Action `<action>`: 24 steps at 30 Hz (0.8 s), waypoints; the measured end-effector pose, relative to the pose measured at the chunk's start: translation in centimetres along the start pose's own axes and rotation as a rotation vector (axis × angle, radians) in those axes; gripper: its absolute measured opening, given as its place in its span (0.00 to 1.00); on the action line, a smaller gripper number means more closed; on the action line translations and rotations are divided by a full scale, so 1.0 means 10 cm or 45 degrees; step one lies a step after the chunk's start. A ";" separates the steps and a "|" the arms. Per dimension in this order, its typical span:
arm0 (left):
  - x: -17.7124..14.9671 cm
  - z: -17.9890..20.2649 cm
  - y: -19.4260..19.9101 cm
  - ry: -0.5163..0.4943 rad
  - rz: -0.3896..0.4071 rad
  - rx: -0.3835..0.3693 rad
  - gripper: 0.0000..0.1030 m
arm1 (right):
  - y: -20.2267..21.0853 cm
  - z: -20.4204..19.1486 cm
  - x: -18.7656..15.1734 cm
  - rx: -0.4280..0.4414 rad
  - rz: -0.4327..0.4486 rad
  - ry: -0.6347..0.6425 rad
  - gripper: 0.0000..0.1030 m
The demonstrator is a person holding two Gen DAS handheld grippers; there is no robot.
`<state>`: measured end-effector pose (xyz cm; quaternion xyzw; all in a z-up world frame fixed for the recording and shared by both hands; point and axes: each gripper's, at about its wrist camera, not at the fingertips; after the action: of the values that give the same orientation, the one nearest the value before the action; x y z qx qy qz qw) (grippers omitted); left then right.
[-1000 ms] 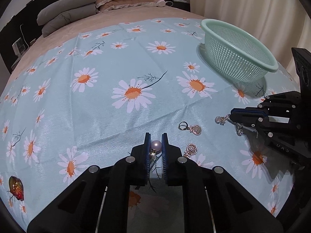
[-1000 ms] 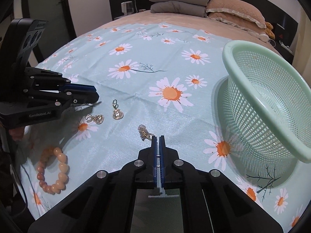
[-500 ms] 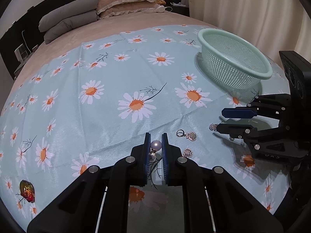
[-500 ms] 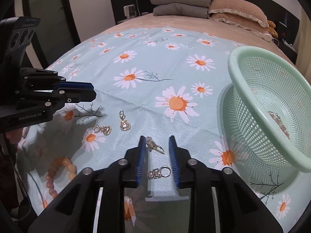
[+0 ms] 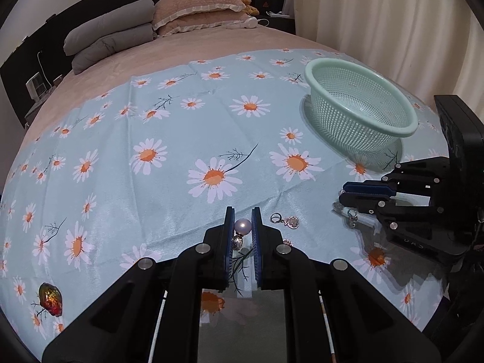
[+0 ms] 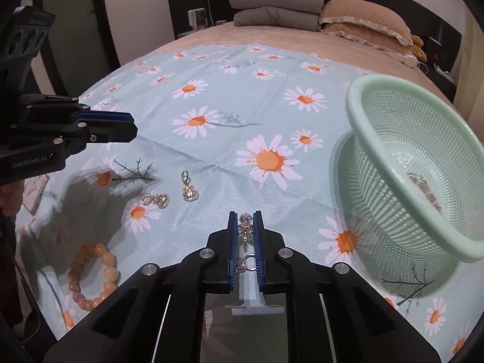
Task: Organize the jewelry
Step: 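Lift both earrings and carry them toward the green basket, then open both grippers to drop the earrings into the basket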
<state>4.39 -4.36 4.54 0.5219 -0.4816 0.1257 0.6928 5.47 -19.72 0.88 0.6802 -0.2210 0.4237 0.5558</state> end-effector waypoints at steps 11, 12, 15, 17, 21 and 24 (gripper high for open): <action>0.61 0.46 -0.12 -0.117 0.080 -0.119 0.11 | 0.79 0.44 0.59 -0.186 0.235 0.048 0.09; 0.68 0.52 -0.14 -0.132 0.092 -0.134 0.11 | 0.84 0.51 0.62 -0.207 0.247 0.043 0.09; 0.89 0.69 -0.20 -0.165 0.128 -0.185 0.11 | 0.92 0.72 0.68 -0.264 0.268 0.024 0.09; 1.03 0.81 -0.26 -0.181 0.144 -0.219 0.11 | 0.95 0.85 0.68 -0.284 0.272 0.006 0.09; 1.25 1.02 -0.43 -0.196 0.153 -0.274 0.11 | 0.91 1.04 0.66 -0.314 0.260 -0.034 0.09; 1.29 1.14 -0.60 -0.209 0.123 -0.280 0.11 | 0.86 1.14 0.62 -0.324 0.248 -0.063 0.09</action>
<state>8.87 -20.77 11.13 0.4275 -0.5722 0.0622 0.6972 5.98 -31.90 10.56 0.5898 -0.3513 0.4272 0.5884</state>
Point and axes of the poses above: each gripper's, at about its wrist camera, not at the fingertips, and y roughly against the way its jaws point, z to its right, x to its top, and after that the axes turned 13 degrees about z, right-handed
